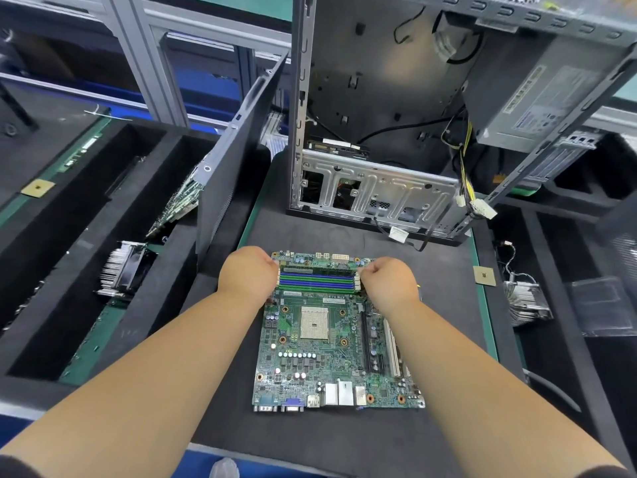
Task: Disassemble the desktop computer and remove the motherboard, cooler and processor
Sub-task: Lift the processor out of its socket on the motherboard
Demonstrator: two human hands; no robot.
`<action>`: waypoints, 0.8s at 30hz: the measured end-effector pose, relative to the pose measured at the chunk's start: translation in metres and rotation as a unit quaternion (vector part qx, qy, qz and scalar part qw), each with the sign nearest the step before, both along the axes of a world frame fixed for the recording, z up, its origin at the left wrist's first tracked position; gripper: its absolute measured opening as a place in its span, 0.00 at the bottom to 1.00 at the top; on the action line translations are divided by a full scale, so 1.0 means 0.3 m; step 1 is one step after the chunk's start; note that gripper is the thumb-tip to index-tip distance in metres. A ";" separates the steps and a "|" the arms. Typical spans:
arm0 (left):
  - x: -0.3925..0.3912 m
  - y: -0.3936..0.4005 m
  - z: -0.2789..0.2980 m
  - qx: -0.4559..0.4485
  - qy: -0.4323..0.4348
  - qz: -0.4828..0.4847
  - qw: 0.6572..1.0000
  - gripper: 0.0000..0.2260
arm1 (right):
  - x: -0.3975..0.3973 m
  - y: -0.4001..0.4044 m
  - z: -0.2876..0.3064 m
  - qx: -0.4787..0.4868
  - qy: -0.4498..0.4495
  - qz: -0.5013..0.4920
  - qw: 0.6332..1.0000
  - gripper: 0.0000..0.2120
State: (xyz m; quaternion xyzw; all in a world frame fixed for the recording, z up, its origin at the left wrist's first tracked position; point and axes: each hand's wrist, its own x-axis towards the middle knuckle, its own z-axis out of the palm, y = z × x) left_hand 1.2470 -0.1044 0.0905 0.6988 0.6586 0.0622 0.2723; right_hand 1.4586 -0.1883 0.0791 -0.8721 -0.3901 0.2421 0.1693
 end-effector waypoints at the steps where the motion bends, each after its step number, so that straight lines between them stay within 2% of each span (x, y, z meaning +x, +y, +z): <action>1: 0.001 0.001 0.000 -0.003 0.003 0.002 1.000 0.14 | 0.003 -0.001 -0.001 0.010 0.006 -0.011 1.000 0.11; 12: 0.011 0.023 0.007 -0.042 0.048 0.009 0.998 0.14 | 0.012 0.002 0.008 0.017 0.054 -0.027 0.998 0.07; 14: 0.004 0.029 0.001 -0.059 0.034 0.019 0.998 0.14 | 0.012 -0.002 0.011 0.018 0.061 -0.028 0.998 0.07; 16: -0.011 0.042 -0.022 -0.089 -0.048 0.049 0.994 0.11 | 0.011 -0.002 0.012 0.020 0.067 -0.031 0.997 0.07; 19: -0.026 0.053 -0.051 -0.161 -0.186 0.111 0.963 0.10 | 0.010 -0.001 0.014 0.018 0.064 -0.032 0.997 0.06; 22: -0.024 0.042 -0.056 -0.192 -0.254 0.144 0.937 0.09 | 0.000 -0.004 0.013 0.037 0.048 -0.020 0.998 0.05; 24: -0.028 0.029 -0.057 -0.169 -0.258 0.130 0.943 0.09 | -0.016 -0.009 0.012 0.096 0.037 0.011 0.995 0.06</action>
